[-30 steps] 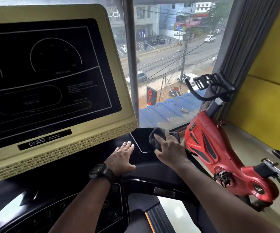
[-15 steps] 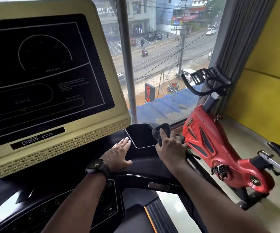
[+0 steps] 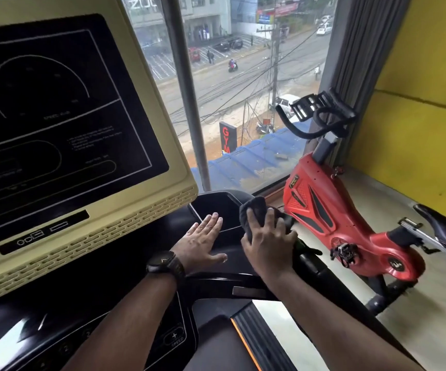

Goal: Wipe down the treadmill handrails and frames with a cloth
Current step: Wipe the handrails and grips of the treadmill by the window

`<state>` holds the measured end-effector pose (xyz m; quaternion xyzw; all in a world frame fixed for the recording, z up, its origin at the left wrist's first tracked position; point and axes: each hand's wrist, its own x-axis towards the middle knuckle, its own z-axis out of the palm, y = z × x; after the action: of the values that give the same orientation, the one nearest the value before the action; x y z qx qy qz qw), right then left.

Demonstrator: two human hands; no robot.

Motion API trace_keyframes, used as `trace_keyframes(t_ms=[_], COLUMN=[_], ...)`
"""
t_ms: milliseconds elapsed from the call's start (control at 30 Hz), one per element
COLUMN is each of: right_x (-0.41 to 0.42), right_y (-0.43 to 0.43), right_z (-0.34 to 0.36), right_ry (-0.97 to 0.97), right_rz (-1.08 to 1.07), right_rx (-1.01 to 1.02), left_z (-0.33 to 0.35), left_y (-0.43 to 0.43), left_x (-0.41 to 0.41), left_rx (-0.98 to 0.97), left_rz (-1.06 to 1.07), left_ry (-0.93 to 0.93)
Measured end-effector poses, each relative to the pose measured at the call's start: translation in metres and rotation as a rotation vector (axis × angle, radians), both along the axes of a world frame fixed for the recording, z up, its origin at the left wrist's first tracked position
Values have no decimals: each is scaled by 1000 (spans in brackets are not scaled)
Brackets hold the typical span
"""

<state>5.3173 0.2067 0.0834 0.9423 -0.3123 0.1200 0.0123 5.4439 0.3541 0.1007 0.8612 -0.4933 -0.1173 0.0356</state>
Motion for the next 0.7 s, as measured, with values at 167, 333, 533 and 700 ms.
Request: trace_keyframes(t_ms=[167,333,533,700], right_x=[22,18,25,29], right_y=[-26,-1,-26,-29], right_z=[12,7,10,13], right_ry=[38,-37,8,-44], right_rz=[124,-86,92,-200], right_rx=[73,92,92,141], left_z=[-4,-6,-12,-15], left_y=[-7,-15,-25,-35], left_x=[10,15,29,37], left_rx=[70,22,-1,-24], left_rz=[-13,-84,-119,-167], left_ry=[-59,-172,-148,-126])
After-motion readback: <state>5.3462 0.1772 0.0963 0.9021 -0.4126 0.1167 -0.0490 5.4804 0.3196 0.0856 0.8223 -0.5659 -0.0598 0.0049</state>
